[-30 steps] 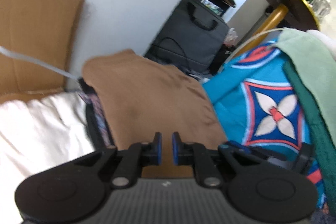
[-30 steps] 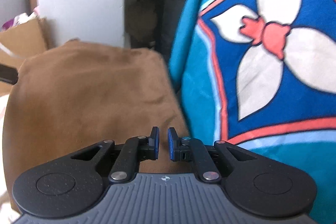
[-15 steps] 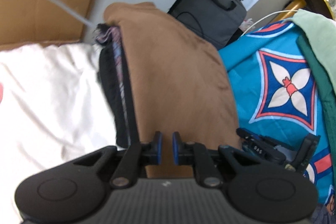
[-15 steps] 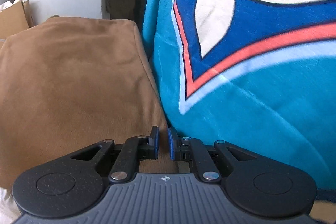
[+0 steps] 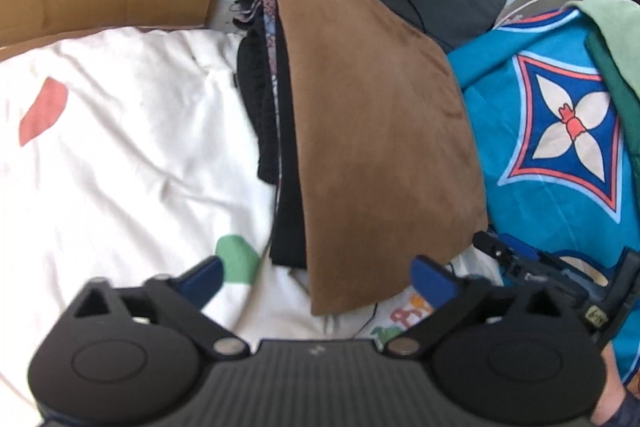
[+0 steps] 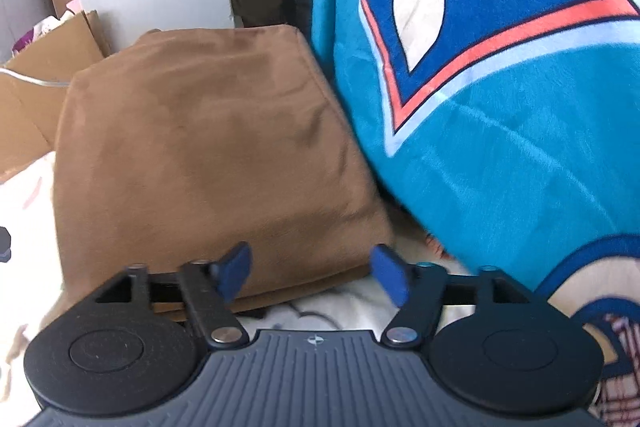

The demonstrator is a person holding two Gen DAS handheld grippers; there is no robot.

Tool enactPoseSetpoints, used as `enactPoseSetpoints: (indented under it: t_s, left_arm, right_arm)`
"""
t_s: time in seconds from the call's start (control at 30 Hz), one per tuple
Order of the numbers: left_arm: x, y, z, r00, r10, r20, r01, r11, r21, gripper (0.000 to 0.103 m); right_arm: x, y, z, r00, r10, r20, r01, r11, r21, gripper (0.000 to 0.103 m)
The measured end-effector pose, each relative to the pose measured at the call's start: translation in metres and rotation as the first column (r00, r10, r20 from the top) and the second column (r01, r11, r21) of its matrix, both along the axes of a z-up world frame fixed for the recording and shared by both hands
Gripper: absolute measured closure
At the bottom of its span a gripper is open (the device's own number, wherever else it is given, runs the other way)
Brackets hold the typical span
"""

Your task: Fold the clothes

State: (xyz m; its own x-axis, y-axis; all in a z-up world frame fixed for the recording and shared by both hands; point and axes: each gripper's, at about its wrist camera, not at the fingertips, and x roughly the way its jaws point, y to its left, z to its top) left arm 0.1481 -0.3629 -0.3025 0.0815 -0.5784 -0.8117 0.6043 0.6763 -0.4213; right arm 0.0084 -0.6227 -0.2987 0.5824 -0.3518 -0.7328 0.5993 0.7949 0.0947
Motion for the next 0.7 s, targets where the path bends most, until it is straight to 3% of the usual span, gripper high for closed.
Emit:
enactPoseSetpoints:
  t_s: [0.07, 0.2, 0.43, 0.7]
  left_arm:
    - [-0.003, 0.002, 0.006, 1.0, -0.009, -0.002, 0.009, 1.0, 0.012, 0.0]
    - [-0.004, 0.01, 0.027, 1.0, -0.007, 0.014, 0.007, 1.0, 0.007, 0.0]
    - [-0.006, 0.025, 0.065, 0.998, 0.028, 0.059, -0.031, 0.998, 0.055, 0.0]
    - [-0.009, 0.054, 0.095, 0.994, 0.106, 0.041, -0.109, 0.99, 0.092, 0.0]
  right_arm:
    - [0.003, 0.005, 0.004, 1.0, 0.024, -0.012, -0.023, 0.999, 0.044, 0.01]
    - [0.009, 0.017, 0.022, 1.0, 0.03, -0.009, -0.029, 0.995, 0.096, 0.001]
    - [0.029, 0.039, 0.053, 0.999, -0.044, -0.03, 0.047, 0.991, 0.127, 0.0]
    - [0.052, 0.065, 0.097, 0.997, -0.007, -0.074, 0.019, 0.986, 0.167, 0.0]
